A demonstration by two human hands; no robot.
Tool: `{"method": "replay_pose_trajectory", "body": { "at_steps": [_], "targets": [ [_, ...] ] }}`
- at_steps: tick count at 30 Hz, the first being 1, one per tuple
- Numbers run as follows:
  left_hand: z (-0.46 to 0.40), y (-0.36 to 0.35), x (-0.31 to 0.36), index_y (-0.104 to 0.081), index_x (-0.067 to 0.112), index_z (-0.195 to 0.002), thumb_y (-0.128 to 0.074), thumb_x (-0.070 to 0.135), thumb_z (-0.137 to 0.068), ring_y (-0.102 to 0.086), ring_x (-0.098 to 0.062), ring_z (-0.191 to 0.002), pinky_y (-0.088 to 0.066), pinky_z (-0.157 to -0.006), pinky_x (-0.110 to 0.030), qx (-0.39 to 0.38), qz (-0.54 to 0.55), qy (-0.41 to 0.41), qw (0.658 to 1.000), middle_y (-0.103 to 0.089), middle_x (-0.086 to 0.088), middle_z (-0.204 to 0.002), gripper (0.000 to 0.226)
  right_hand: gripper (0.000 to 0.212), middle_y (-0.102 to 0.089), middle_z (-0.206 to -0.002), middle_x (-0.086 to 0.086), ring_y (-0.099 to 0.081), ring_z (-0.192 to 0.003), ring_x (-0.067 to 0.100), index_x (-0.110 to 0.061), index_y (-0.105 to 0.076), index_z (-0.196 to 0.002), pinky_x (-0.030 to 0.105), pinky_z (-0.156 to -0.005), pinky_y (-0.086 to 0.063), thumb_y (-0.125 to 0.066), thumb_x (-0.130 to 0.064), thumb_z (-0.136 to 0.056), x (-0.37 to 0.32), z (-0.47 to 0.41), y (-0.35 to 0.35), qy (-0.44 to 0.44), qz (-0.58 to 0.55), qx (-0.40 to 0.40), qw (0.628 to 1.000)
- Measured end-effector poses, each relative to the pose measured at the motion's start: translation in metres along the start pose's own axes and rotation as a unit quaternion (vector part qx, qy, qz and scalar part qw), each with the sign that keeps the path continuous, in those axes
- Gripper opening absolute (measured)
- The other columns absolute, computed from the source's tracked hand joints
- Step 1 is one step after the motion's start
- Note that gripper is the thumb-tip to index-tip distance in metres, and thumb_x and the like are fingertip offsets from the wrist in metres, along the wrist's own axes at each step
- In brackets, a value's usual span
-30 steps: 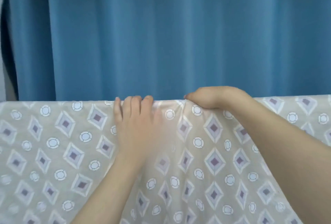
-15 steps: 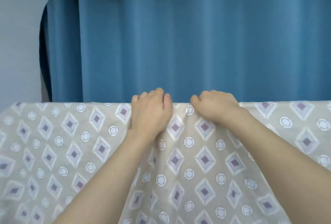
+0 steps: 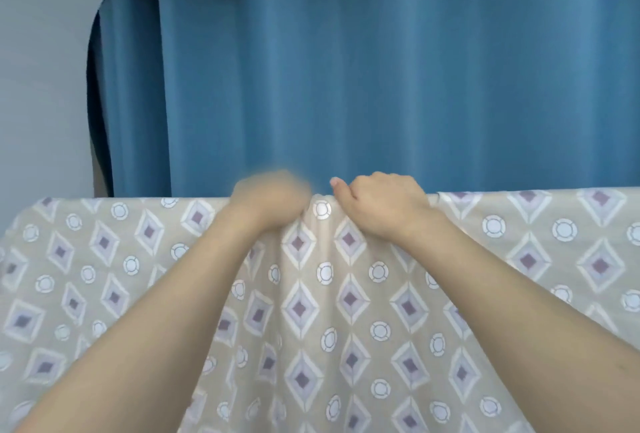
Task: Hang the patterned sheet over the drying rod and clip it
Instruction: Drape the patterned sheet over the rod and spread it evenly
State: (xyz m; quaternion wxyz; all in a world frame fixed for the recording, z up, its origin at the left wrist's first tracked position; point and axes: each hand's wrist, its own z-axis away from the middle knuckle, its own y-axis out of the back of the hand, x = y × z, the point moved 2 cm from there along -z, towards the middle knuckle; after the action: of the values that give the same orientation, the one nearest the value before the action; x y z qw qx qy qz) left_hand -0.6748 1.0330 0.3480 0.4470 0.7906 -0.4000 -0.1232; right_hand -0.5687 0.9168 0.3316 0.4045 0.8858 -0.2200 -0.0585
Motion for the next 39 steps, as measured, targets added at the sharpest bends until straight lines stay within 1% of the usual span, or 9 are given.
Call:
{"method": "replay_pose_trajectory", "body": {
  "at_steps": [5,8,14,18,24,27,32,36,39],
  "targets": [
    [0.042,-0.053,-0.019,-0.054,0.012,-0.082,-0.031,0.031,-0.097,-0.048,-0.031,-0.083,-0.036,-0.092,-0.045,0.361,-0.024,-0.007,0.932,-0.053,-0.006,-0.083,0.033,0.042,-0.055,-0.121,0.001,-0.051,-0.113,0.026,-0.020,-0.054,-0.106,0.040,-0.095,-0.039,-0.016,-0.037,-0.100,0.013,-0.021,0.007,-0.071,-0.074,-0.210,0.972],
    [0.046,-0.060,-0.032,-0.055,0.012,-0.084,-0.027,0.032,-0.098,-0.048,-0.030,-0.088,-0.032,-0.106,-0.047,0.364,-0.014,-0.015,0.931,-0.054,-0.005,-0.085,0.037,0.038,-0.056,-0.114,0.002,-0.052,-0.106,0.026,-0.017,-0.052,-0.093,0.039,-0.088,-0.039,-0.017,-0.032,-0.100,0.008,-0.026,0.004,-0.063,-0.055,-0.205,0.975],
    [0.010,-0.007,-0.037,-0.046,0.013,-0.064,-0.027,0.032,-0.096,-0.052,-0.029,-0.072,-0.041,-0.070,-0.036,0.130,-0.064,0.003,0.990,-0.049,-0.003,-0.066,0.042,0.047,-0.047,-0.063,-0.004,-0.055,-0.063,0.028,-0.019,-0.041,-0.073,0.032,-0.052,-0.032,-0.012,-0.043,-0.102,-0.021,0.002,-0.017,0.082,0.071,0.129,0.986],
    [-0.002,0.005,-0.030,-0.045,0.019,-0.069,-0.024,0.036,-0.097,-0.051,-0.025,-0.081,-0.037,-0.072,-0.035,-0.023,-0.048,-0.015,0.998,-0.050,0.000,-0.079,0.039,0.062,-0.052,-0.058,-0.004,-0.052,-0.062,0.025,-0.019,-0.046,-0.062,0.031,-0.055,-0.033,-0.007,-0.050,-0.100,-0.019,0.002,-0.013,0.026,0.069,0.085,0.994],
    [0.034,-0.038,-0.048,-0.051,0.015,-0.084,-0.028,0.039,-0.098,-0.049,-0.029,-0.084,-0.037,-0.084,-0.042,0.305,-0.017,-0.001,0.952,-0.056,-0.003,-0.085,0.036,0.041,-0.049,-0.079,-0.002,-0.050,-0.089,0.027,-0.018,-0.046,-0.074,0.035,-0.074,-0.036,-0.019,-0.035,-0.099,-0.004,-0.015,-0.001,-0.038,-0.011,-0.075,0.996],
    [0.049,-0.048,-0.072,-0.052,0.012,-0.086,-0.026,0.040,-0.099,-0.046,-0.028,-0.089,-0.032,-0.106,-0.046,0.360,-0.031,0.035,0.932,-0.052,-0.004,-0.086,0.040,0.038,-0.049,-0.096,-0.001,-0.049,-0.098,0.025,-0.016,-0.048,-0.088,0.036,-0.087,-0.040,-0.017,-0.036,-0.099,-0.005,-0.019,0.004,-0.047,-0.053,-0.162,0.984],
    [0.025,-0.009,-0.079,-0.038,0.012,-0.058,-0.024,0.027,-0.096,-0.047,-0.030,-0.064,-0.035,-0.067,-0.036,0.228,-0.064,0.038,0.971,-0.047,-0.003,-0.059,0.043,0.031,-0.048,-0.080,0.000,-0.048,-0.086,0.028,-0.016,-0.040,-0.073,0.035,-0.072,-0.038,-0.023,-0.017,-0.099,-0.022,-0.017,0.001,-0.013,-0.018,-0.085,0.996],
    [0.002,0.018,-0.085,-0.041,0.012,-0.067,-0.027,0.033,-0.096,-0.042,-0.017,-0.061,-0.031,-0.060,-0.033,0.006,-0.074,0.064,0.995,-0.048,-0.002,-0.070,0.039,0.036,-0.057,-0.088,0.000,-0.057,-0.082,0.028,-0.016,-0.046,-0.084,0.034,-0.061,-0.035,-0.021,-0.033,-0.104,-0.051,-0.010,-0.009,0.072,-0.026,0.110,0.991],
    [-0.011,0.017,-0.085,-0.045,0.014,-0.070,-0.026,0.036,-0.096,-0.049,-0.020,-0.069,-0.033,-0.060,-0.032,-0.057,-0.059,0.050,0.995,-0.052,-0.001,-0.076,0.039,0.034,-0.060,-0.095,0.001,-0.058,-0.088,0.027,-0.017,-0.046,-0.099,0.035,-0.064,-0.034,-0.019,-0.037,-0.104,-0.081,-0.018,-0.015,0.136,-0.083,0.101,0.982]
  ]
}}
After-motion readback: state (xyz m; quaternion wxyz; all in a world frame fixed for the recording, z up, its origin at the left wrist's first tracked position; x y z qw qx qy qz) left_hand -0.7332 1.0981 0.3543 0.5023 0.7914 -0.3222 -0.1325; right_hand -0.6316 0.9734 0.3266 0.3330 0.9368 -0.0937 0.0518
